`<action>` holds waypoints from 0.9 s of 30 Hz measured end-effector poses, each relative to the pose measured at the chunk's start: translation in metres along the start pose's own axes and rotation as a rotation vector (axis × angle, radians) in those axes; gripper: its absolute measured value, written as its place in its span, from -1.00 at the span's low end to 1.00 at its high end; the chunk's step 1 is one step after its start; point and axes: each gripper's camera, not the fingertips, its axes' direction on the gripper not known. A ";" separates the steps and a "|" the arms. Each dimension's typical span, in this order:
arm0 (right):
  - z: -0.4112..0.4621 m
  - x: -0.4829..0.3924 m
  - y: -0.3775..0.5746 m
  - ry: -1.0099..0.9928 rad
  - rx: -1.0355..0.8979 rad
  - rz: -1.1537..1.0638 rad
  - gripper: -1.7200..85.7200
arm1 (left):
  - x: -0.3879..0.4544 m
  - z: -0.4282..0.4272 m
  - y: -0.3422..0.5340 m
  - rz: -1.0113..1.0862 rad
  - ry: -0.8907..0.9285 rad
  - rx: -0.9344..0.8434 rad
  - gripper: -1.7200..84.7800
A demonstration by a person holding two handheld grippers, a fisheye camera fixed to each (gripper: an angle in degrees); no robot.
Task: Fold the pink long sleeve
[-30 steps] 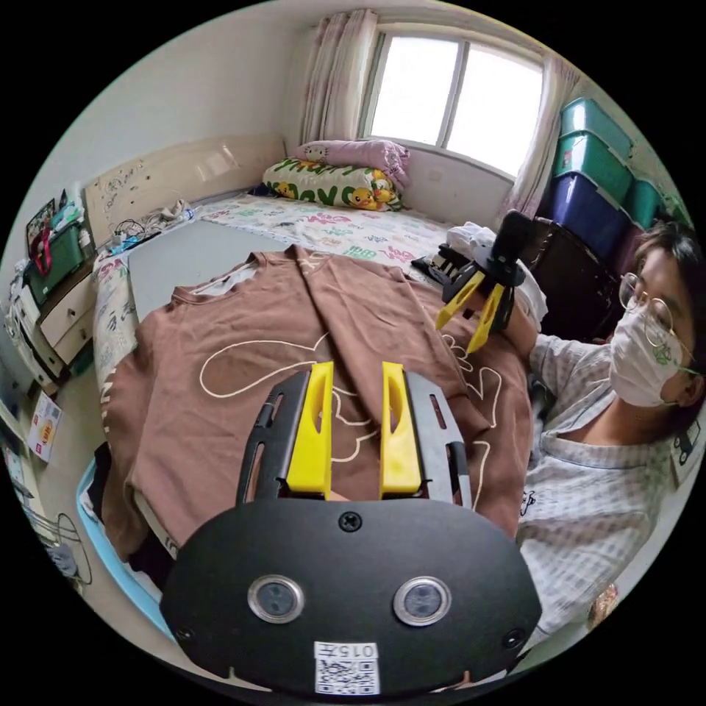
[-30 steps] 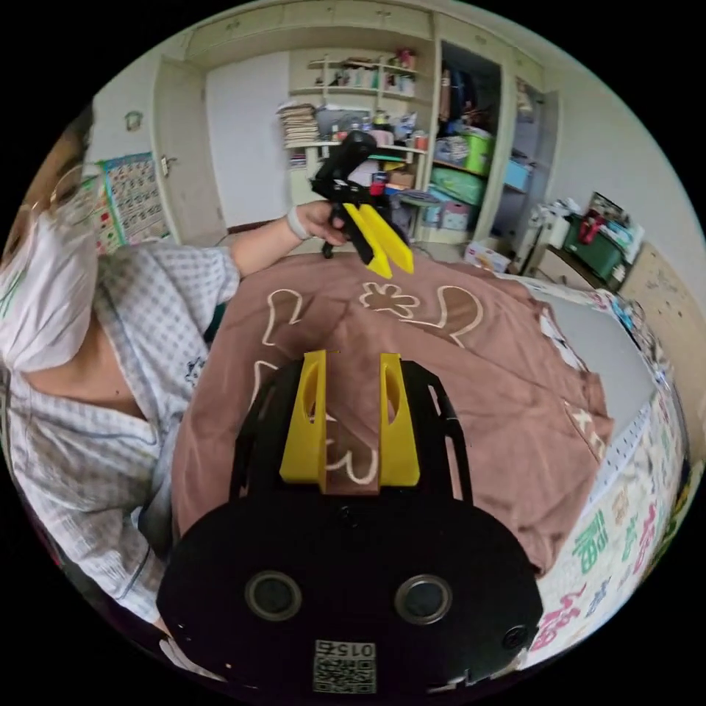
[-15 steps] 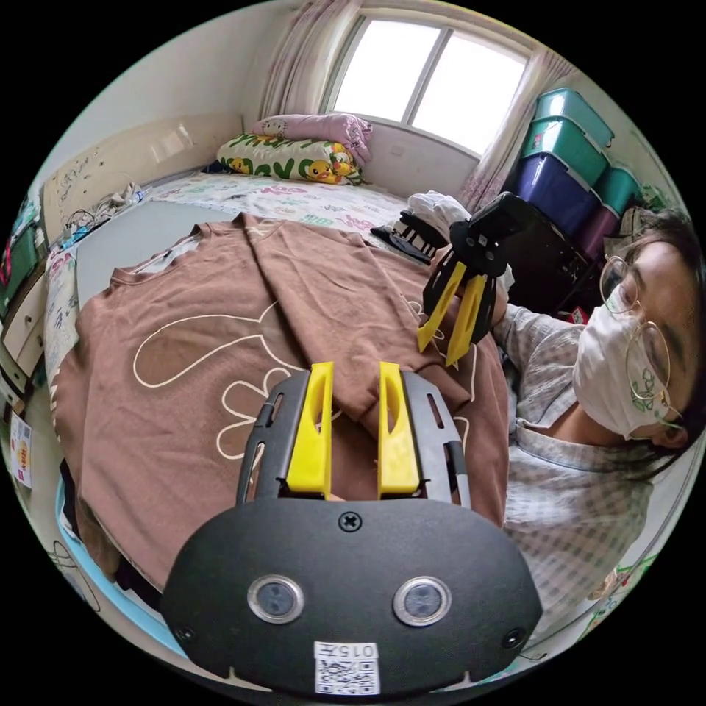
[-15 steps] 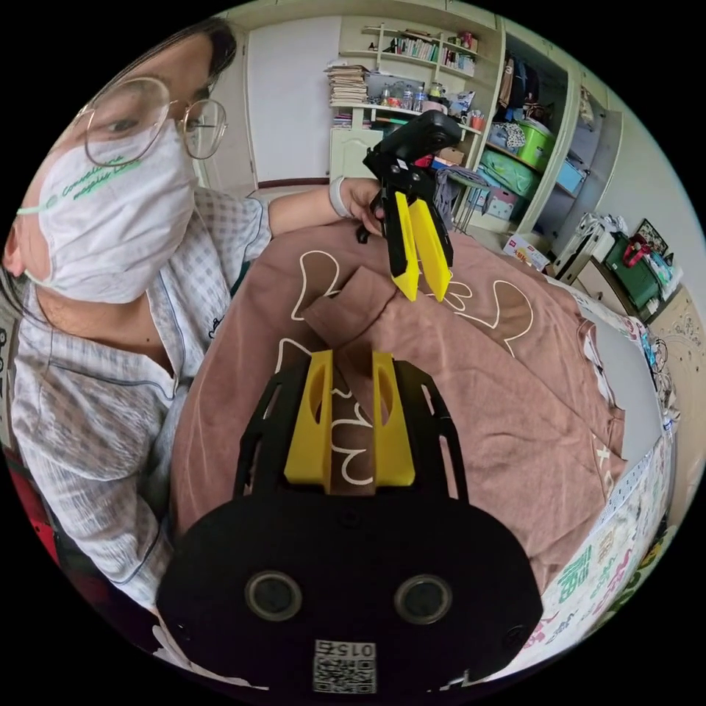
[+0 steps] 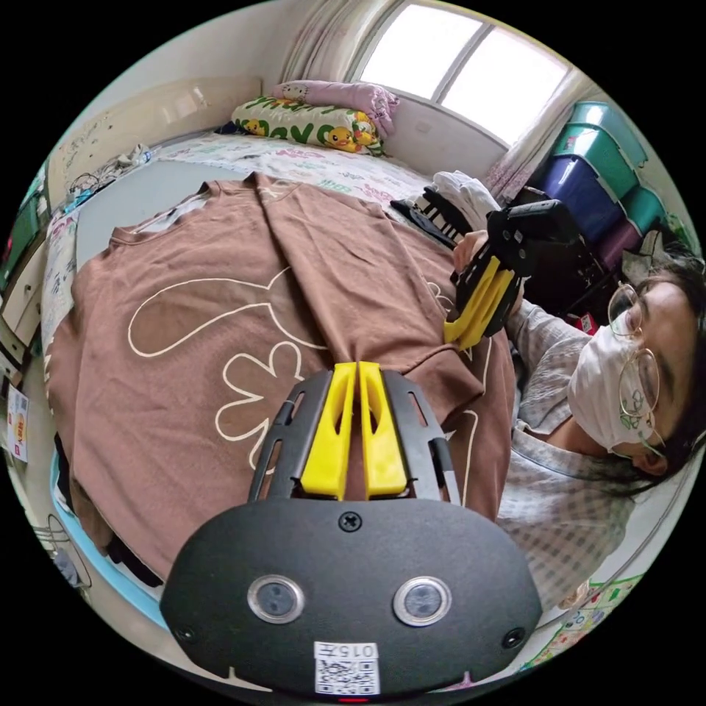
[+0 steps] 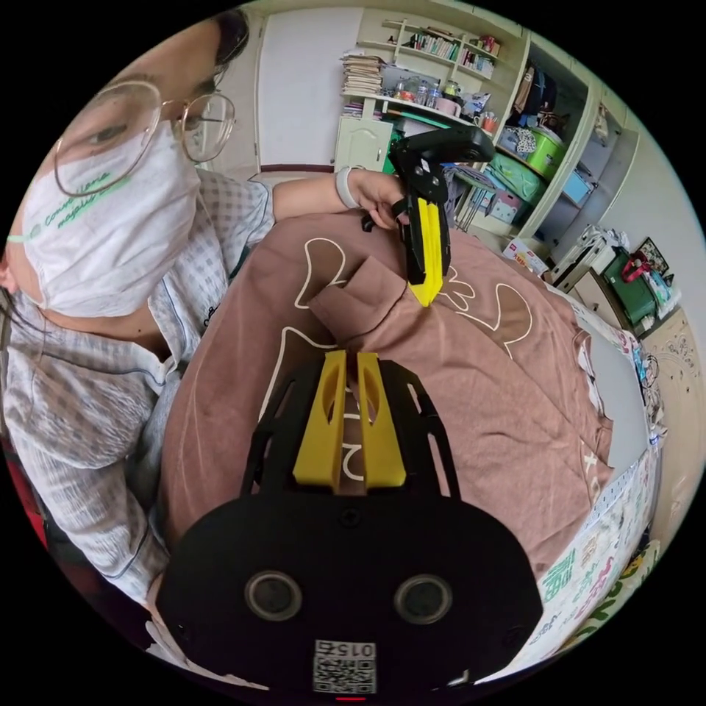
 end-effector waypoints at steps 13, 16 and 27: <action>0.013 0.021 -0.007 -0.112 -0.019 -0.004 -0.95 | 0.049 -0.056 0.004 0.073 -0.104 0.037 -0.96; 0.018 0.024 -0.011 -0.102 -0.049 -0.006 -0.94 | 0.058 -0.040 -0.006 0.097 -0.158 -0.083 -0.96; 0.024 0.038 -0.017 -0.103 -0.058 -0.002 -0.92 | 0.069 -0.062 -0.018 0.120 -0.102 -0.104 -0.96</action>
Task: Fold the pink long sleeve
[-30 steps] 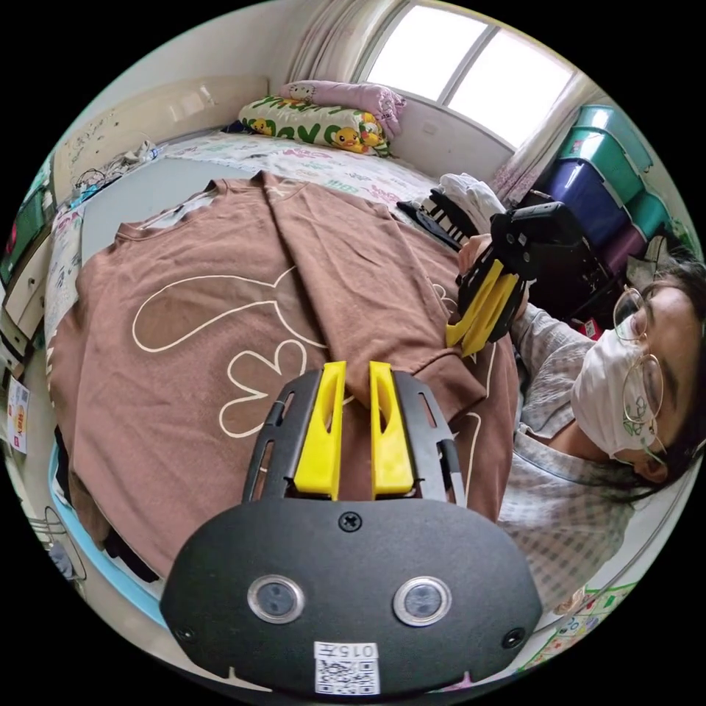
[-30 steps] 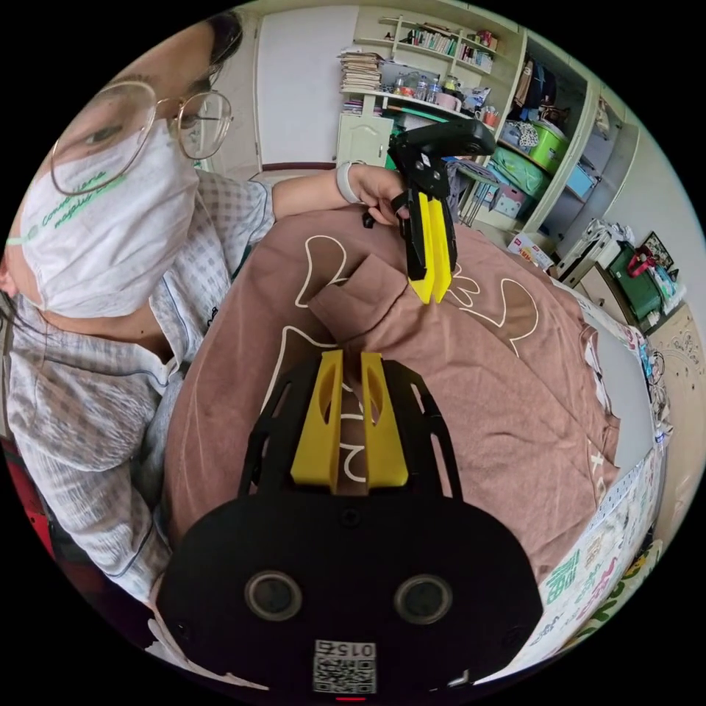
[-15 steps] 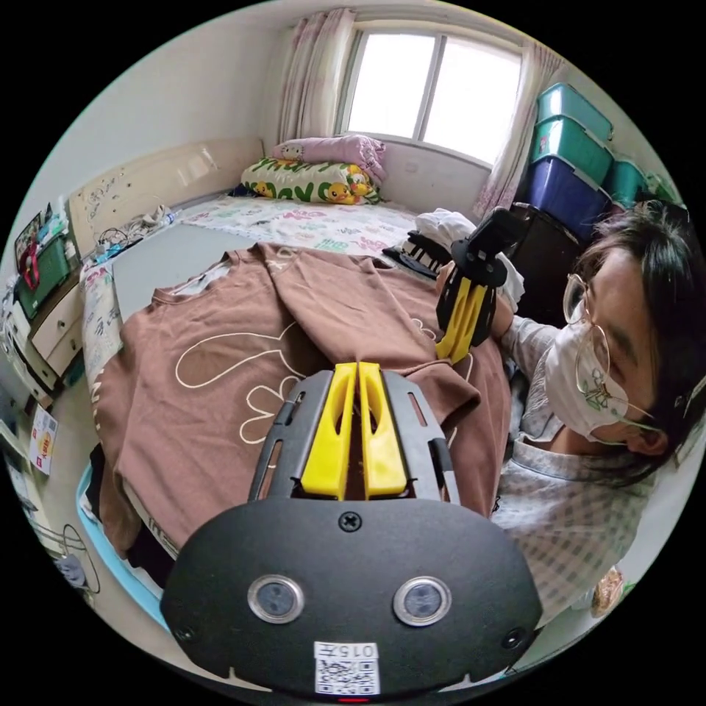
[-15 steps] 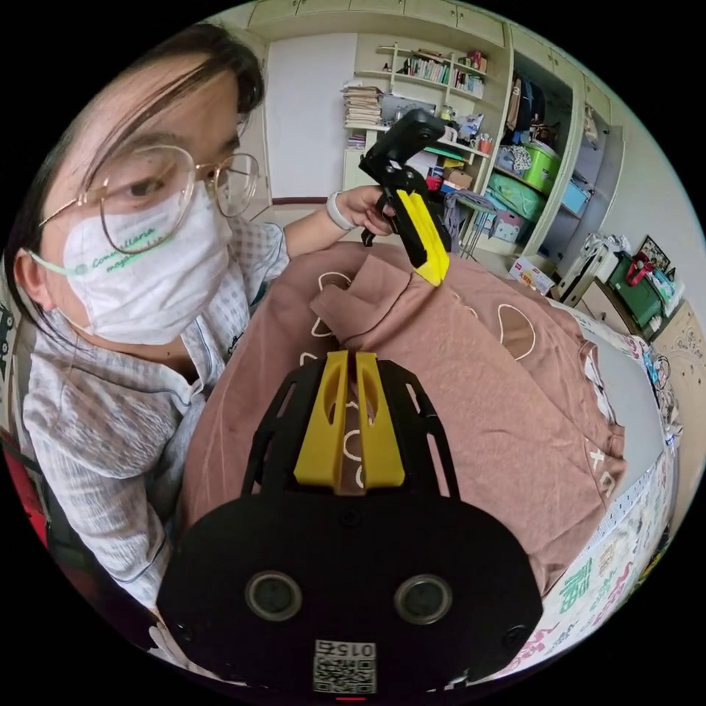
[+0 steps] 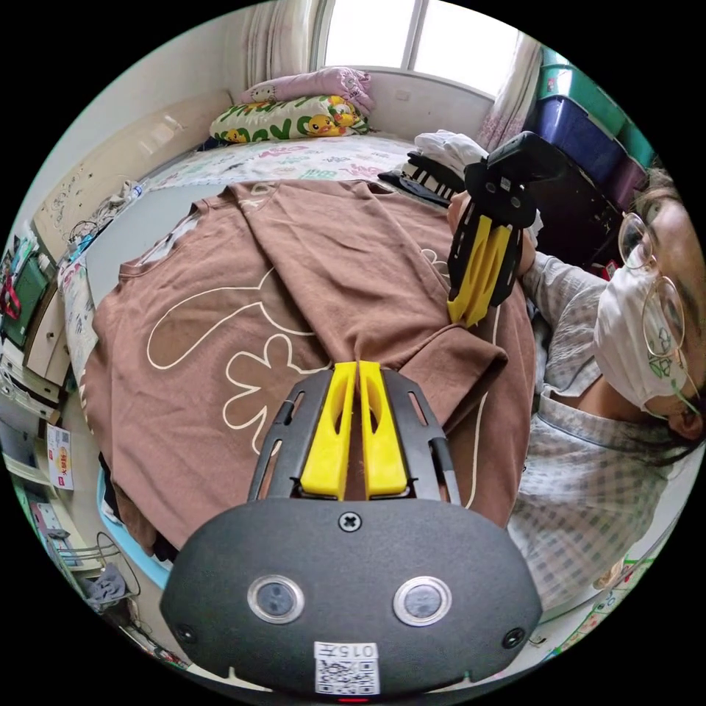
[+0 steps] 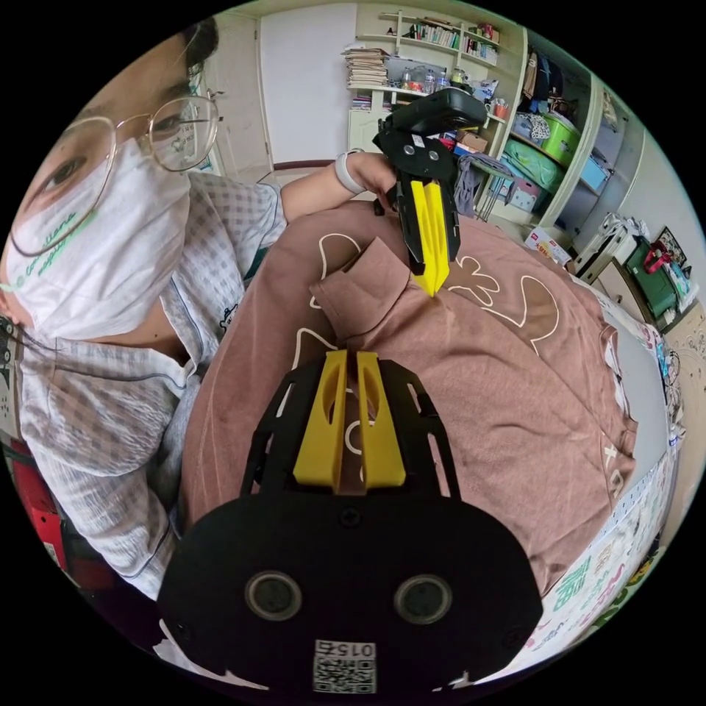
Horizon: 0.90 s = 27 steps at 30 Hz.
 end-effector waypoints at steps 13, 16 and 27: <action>0.005 0.007 -0.005 0.020 -0.001 -0.010 -0.91 | 0.052 -0.059 -0.018 0.043 -0.029 0.001 -0.95; 0.006 0.008 -0.007 0.018 -0.002 -0.008 -0.91 | 0.073 -0.074 -0.023 0.054 -0.051 -0.003 -0.96; 0.014 0.019 -0.014 -0.042 -0.015 0.010 -0.94 | 0.191 -0.122 -0.058 0.131 -0.268 -0.078 -0.96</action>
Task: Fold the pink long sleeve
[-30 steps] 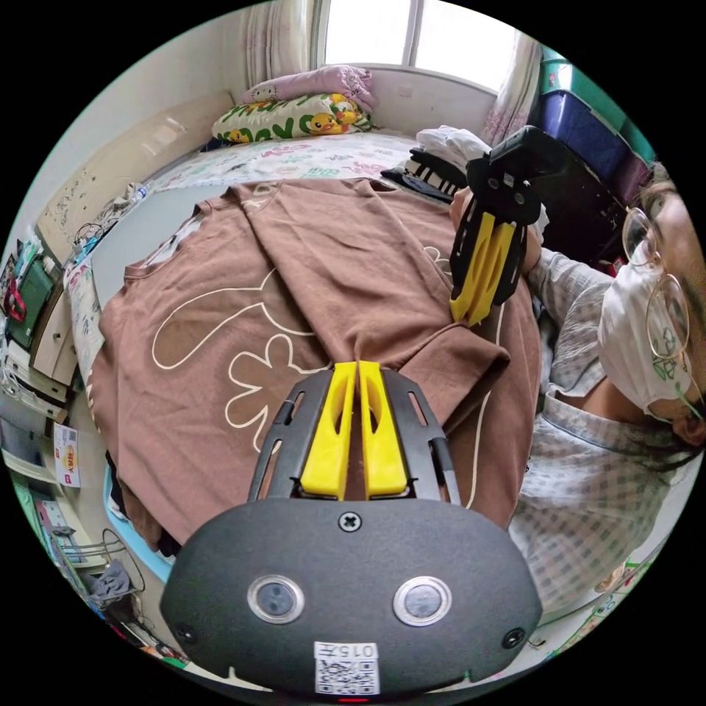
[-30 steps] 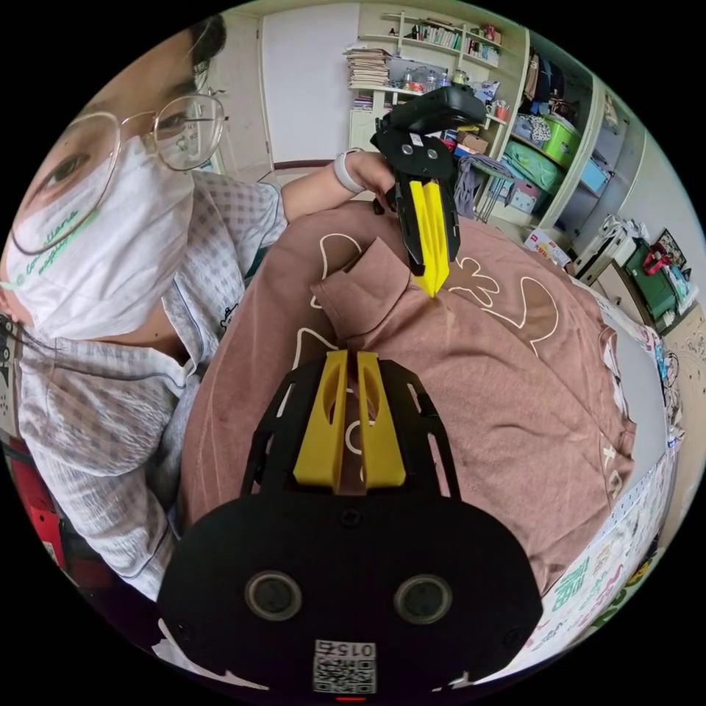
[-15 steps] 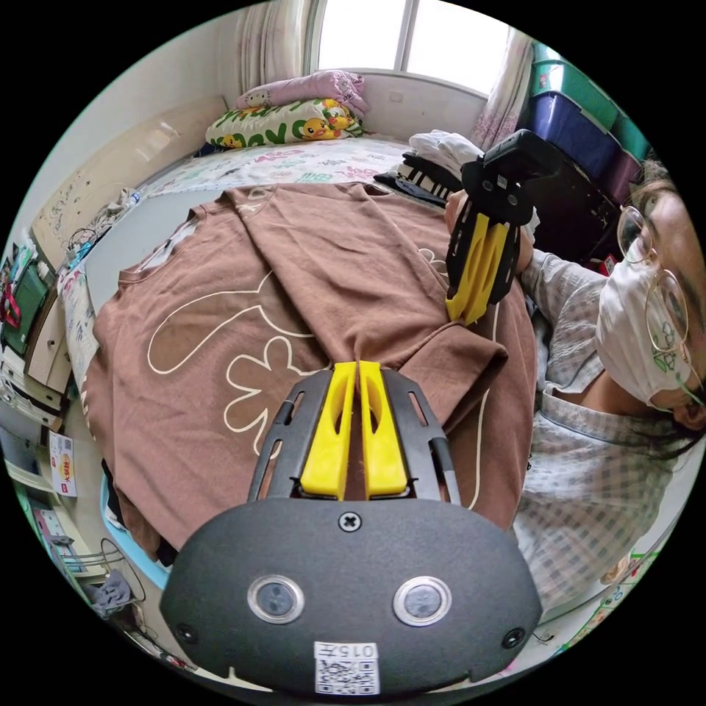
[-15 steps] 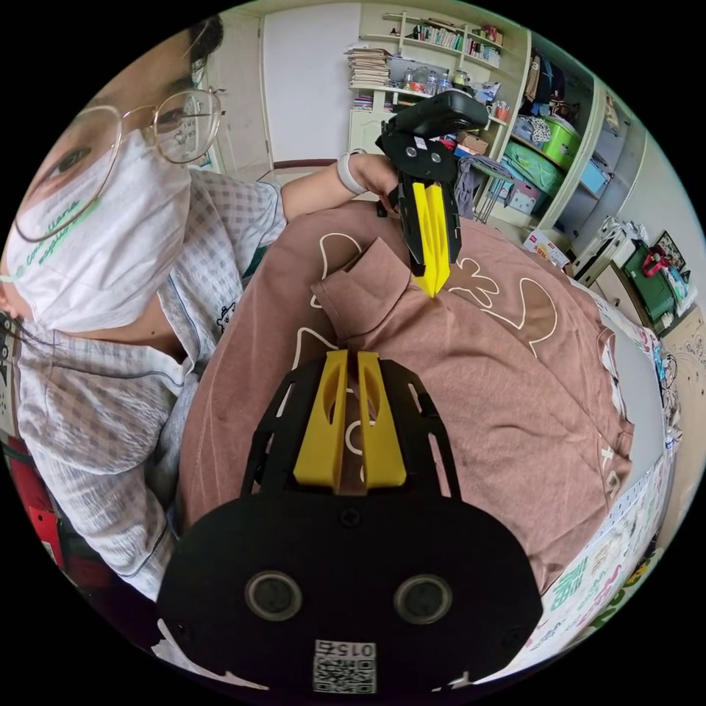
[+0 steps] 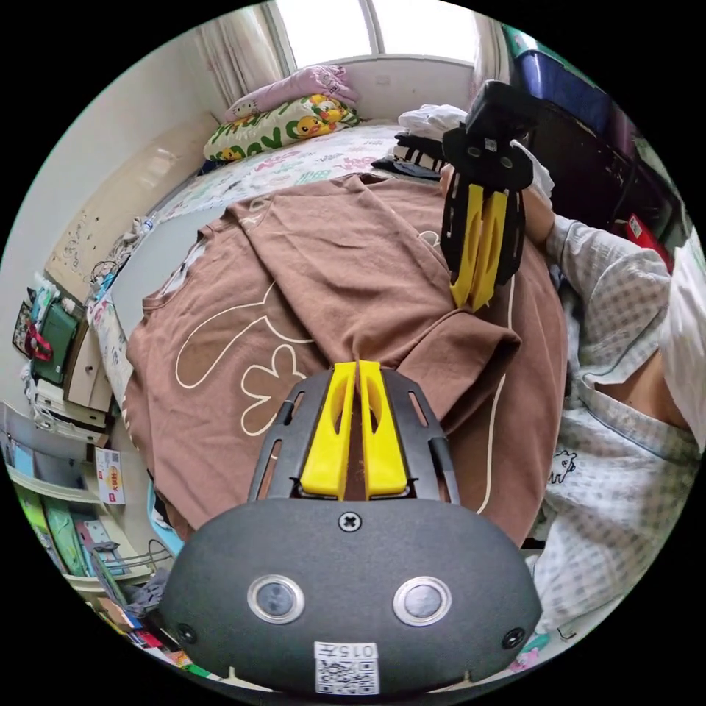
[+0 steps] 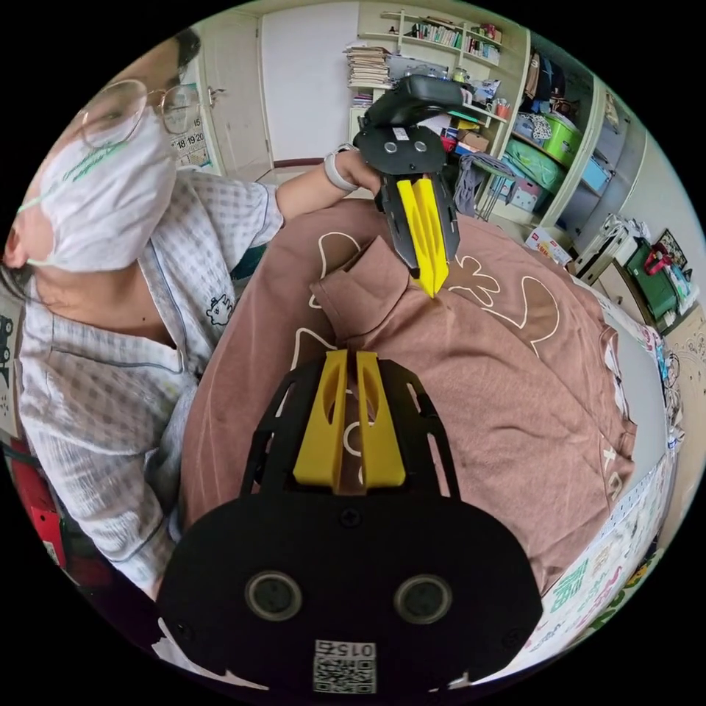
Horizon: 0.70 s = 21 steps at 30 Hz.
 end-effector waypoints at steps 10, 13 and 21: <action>0.011 -0.034 -0.016 0.160 -0.057 0.115 -0.96 | 0.185 -0.030 -0.051 0.344 -0.683 -0.250 -0.96; 0.016 -0.044 -0.019 0.198 -0.066 0.142 -0.96 | 0.201 -0.041 -0.053 0.355 -0.713 -0.248 -0.96; 0.023 -0.064 -0.016 0.250 -0.034 0.177 -0.95 | 0.183 -0.085 -0.042 0.289 -0.545 -0.135 -0.96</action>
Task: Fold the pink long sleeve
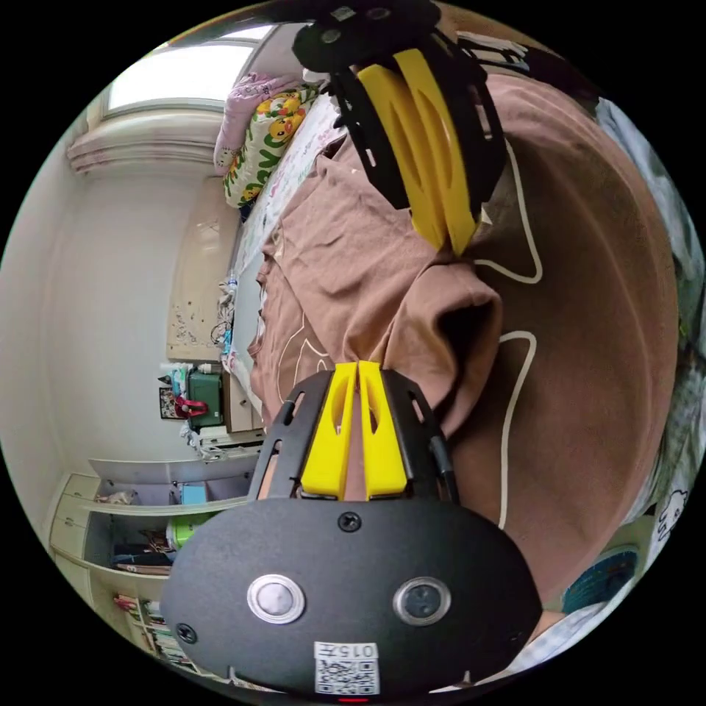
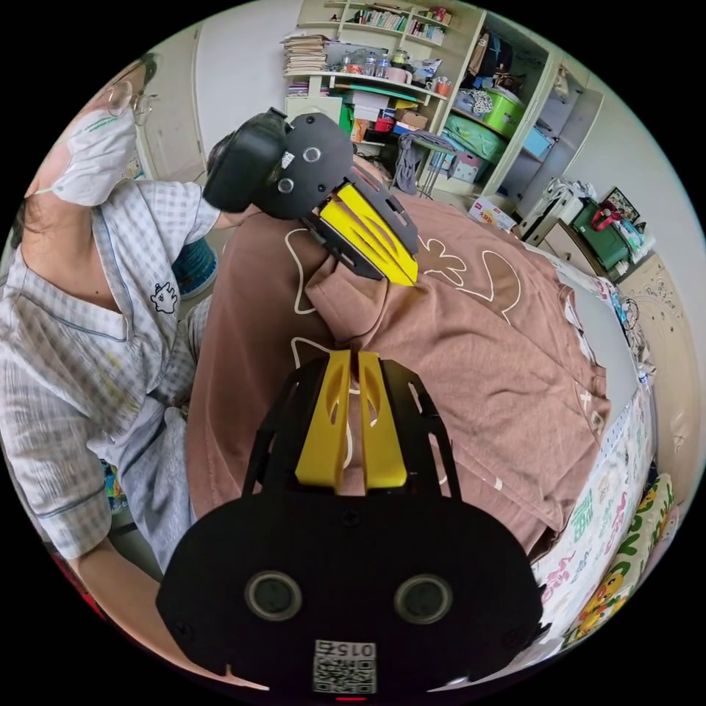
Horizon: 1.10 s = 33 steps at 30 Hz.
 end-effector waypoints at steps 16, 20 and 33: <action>0.004 -0.037 0.011 0.127 0.007 -0.043 -0.95 | -0.024 0.028 0.037 0.015 -0.011 0.015 -0.96; 0.003 -0.050 0.014 0.199 0.010 -0.070 -0.95 | -0.082 0.050 0.084 -0.088 0.266 0.144 -0.96; -0.015 -0.043 0.011 0.019 0.077 -0.015 -0.86 | -0.137 0.137 0.160 -0.114 0.506 0.223 -0.96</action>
